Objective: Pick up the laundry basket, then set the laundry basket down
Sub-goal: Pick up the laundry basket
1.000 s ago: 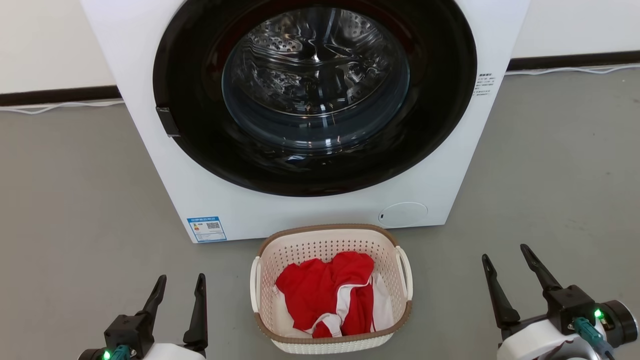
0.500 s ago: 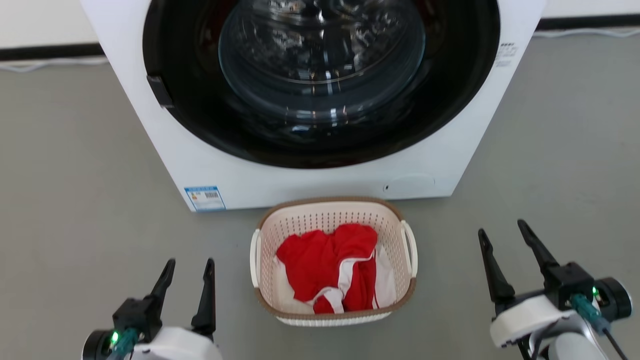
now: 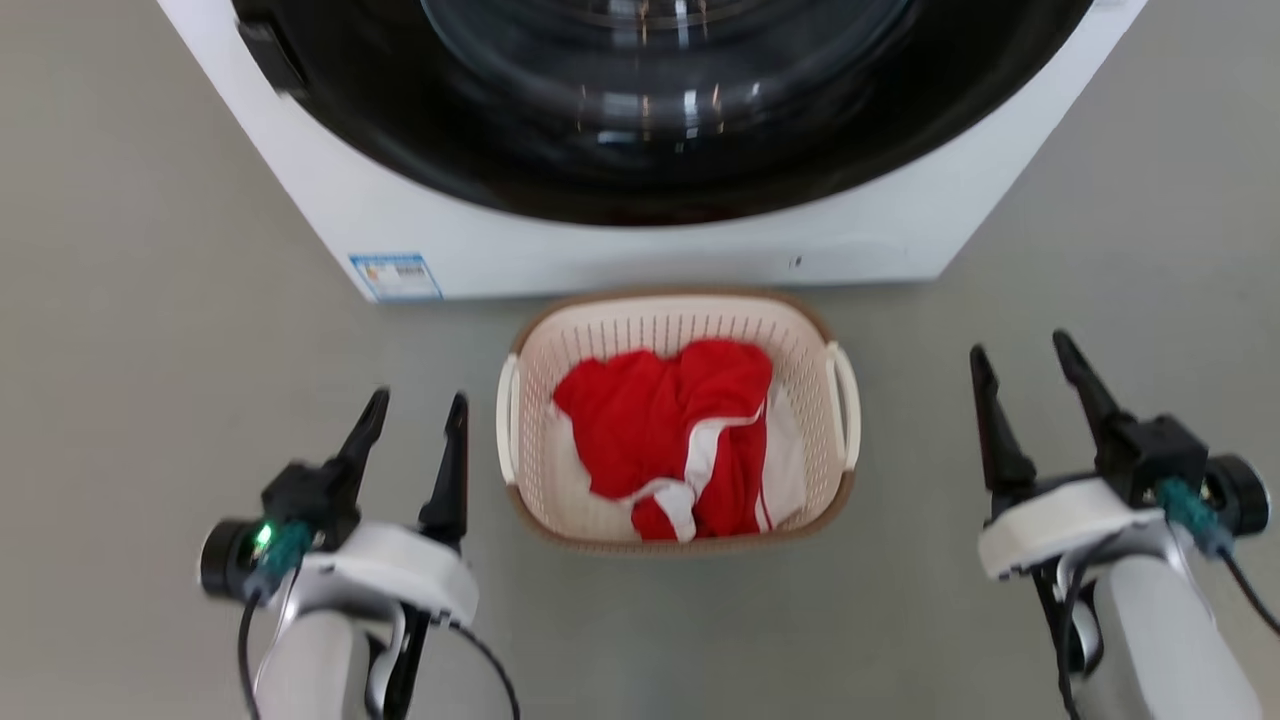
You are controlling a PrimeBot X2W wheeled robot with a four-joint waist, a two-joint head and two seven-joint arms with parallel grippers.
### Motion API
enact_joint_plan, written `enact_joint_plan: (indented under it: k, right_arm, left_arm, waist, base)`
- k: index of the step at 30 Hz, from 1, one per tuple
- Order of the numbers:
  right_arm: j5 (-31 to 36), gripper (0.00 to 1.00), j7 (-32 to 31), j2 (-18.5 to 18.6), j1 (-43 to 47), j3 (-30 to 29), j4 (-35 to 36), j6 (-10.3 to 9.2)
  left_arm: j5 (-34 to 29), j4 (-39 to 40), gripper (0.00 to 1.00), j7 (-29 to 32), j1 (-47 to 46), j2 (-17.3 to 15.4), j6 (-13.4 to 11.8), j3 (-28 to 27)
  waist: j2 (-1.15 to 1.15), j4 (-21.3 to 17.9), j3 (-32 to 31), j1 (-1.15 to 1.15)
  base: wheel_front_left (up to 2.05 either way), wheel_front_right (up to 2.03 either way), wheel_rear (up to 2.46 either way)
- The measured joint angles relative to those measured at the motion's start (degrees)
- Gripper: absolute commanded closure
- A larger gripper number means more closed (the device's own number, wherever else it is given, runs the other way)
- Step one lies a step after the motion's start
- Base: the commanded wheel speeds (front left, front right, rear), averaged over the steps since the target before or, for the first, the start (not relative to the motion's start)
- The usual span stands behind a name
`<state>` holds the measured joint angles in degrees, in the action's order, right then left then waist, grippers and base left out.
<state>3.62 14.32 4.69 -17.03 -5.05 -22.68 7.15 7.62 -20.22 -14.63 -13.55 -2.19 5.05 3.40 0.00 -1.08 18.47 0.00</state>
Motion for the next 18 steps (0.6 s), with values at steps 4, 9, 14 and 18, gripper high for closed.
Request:
enact_joint_plan:
  k: [4,9,14,18]
  right_arm:
    - [0.38,0.00,0.04,-0.21,-4.14,-0.45,-4.23,0.00]
    - [2.30,0.00,0.05,-0.46,-8.99,-0.81,-11.14,0.00]
    - [4.19,0.00,0.05,-0.52,-14.31,-2.07,-17.68,0.00]
    - [6.02,0.00,0.03,-0.51,-18.76,-2.55,-24.03,0.00]
  left_arm:
    - [0.00,-4.46,0.00,-0.01,-4.42,0.09,-0.52,1.20]
    - [0.00,-9.47,0.00,-0.01,-9.87,0.12,-0.87,3.10]
    - [0.92,-15.75,0.00,-0.01,-15.40,0.20,-1.20,6.00]
    - [3.30,-22.71,0.00,-0.01,-20.14,0.26,-1.37,9.48]
  waist:
    - [0.00,0.19,3.97,0.00]
    - [0.00,0.48,8.62,0.00]
    - [0.00,1.00,12.89,0.00]
    - [0.00,1.63,16.27,0.00]
  base:
    - [0.00,0.00,0.00]
    - [0.00,0.00,0.00]
    - [0.00,0.00,0.00]
    - [0.00,0.00,0.00]
